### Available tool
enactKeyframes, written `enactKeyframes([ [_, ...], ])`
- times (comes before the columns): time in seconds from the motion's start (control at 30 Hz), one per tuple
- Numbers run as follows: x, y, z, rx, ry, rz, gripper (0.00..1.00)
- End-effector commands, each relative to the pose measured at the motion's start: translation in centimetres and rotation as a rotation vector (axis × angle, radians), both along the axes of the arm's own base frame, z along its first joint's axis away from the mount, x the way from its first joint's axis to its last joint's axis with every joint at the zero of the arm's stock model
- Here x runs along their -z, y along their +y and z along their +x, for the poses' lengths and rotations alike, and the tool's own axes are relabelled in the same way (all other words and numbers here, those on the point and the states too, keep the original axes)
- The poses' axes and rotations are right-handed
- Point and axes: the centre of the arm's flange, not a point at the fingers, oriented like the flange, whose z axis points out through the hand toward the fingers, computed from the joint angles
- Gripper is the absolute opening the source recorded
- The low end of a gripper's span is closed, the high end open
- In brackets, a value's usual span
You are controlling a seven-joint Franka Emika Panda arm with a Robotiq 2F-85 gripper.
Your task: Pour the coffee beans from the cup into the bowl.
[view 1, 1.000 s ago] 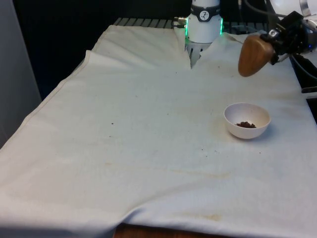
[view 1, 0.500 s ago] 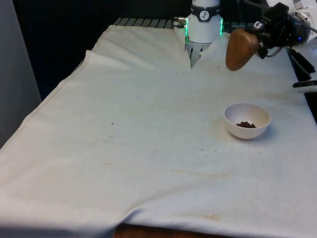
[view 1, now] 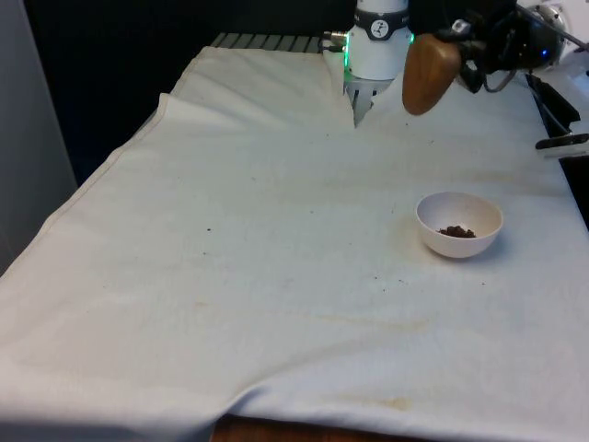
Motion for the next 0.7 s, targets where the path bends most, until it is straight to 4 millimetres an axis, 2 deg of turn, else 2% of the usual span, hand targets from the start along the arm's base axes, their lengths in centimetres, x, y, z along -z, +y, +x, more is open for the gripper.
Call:
enactKeyframes([
  [0.0,-0.4,-0.3,-0.1,0.001,0.009,0.018,0.0],
  [0.67,-3.7,-2.4,0.3,0.081,-0.029,0.082,0.0],
])
